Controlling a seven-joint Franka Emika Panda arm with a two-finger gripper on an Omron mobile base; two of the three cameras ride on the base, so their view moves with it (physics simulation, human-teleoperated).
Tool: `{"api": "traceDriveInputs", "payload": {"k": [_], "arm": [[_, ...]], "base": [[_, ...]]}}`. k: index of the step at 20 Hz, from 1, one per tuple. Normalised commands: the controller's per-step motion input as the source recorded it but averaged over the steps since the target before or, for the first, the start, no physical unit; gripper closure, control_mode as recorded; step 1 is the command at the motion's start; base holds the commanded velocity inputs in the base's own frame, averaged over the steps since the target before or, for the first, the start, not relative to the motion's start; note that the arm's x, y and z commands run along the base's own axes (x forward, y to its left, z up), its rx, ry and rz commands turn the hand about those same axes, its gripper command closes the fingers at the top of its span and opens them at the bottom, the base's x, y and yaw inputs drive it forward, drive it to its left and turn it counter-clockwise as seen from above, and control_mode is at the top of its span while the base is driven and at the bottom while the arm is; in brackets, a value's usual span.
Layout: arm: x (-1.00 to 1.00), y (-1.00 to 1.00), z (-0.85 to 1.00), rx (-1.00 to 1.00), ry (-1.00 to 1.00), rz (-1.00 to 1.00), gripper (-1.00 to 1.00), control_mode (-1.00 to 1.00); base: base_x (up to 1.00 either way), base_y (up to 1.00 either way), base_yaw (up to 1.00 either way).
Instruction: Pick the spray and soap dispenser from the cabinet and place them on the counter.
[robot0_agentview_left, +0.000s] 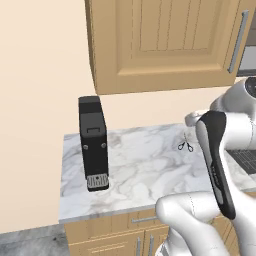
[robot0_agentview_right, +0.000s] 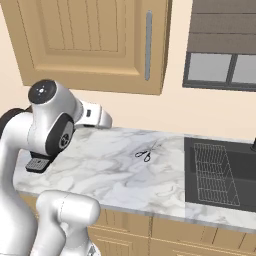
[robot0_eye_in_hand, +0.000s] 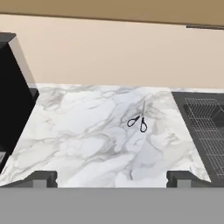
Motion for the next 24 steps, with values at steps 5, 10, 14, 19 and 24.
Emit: {"api": "traceDriveInputs", "payload": {"k": [5,10,14,19,24], "arm": [[-0.2,-0.34,0.34,0.0,-0.08,0.0,-1.0,-1.0],[-0.02,-0.42,0.35,0.0,-0.03,0.0,-1.0,-1.0],[0.0,-0.48,0.24,0.0,-0.01,-0.04,-1.0,-1.0],[0.0,-0.45,0.21,0.0,-0.04,-0.06,-1.0,-1.0],[0.06,-0.33,0.11,0.0,-0.03,-0.1,-1.0,-1.0]], "base": [[0.0,0.0,0.0],[0.0,0.0,0.0],[0.0,0.0,0.0],[0.0,0.0,0.0],[0.0,0.0,0.0]]}}
